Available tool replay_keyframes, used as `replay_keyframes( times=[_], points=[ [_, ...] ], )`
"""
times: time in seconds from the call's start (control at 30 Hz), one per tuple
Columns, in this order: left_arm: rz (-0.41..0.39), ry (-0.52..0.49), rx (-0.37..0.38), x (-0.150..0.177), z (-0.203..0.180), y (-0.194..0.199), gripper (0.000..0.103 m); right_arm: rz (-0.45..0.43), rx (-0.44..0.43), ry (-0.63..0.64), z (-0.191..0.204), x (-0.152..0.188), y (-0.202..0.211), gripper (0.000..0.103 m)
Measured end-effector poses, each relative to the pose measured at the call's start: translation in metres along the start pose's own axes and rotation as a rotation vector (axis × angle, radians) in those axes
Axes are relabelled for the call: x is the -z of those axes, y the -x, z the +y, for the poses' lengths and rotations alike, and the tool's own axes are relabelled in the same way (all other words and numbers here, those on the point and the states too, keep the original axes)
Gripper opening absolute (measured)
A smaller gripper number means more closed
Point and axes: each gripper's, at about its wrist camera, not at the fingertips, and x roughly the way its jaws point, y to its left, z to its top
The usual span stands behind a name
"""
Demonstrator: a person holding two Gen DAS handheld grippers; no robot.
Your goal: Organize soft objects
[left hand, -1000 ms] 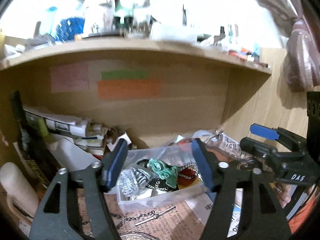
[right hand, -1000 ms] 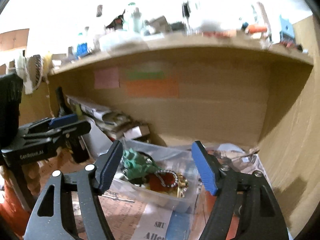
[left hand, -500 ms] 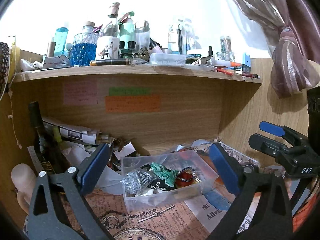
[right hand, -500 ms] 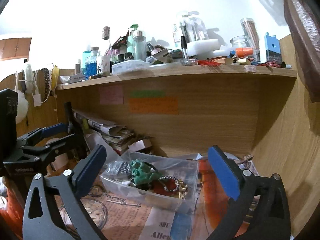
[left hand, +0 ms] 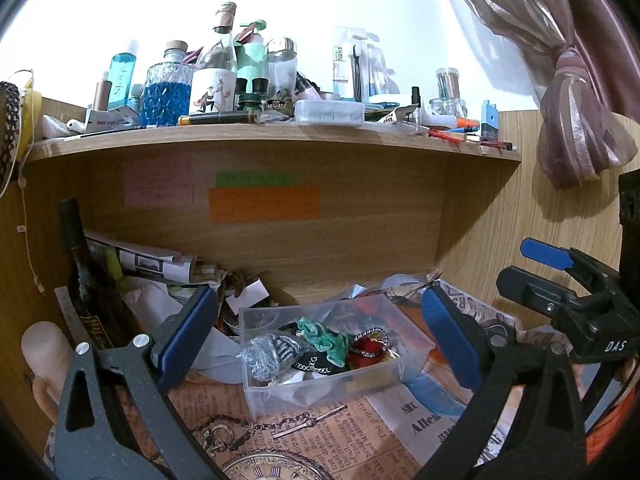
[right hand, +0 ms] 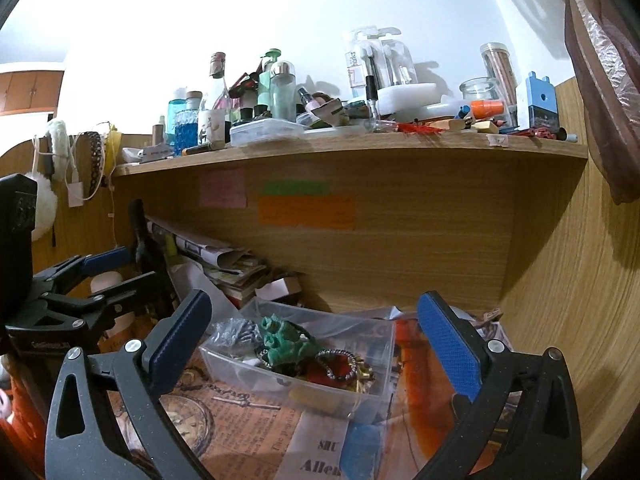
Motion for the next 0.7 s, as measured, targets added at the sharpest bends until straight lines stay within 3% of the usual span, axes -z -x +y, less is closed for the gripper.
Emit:
replay_keyframes(
  times=[0.7],
  points=[
    [0.007, -0.002, -0.002, 0.0033, -0.002, -0.0025, 0.103, 0.003, -0.004, -0.004, 0.0017, 0.0013, -0.0015, 0.103]
  ],
)
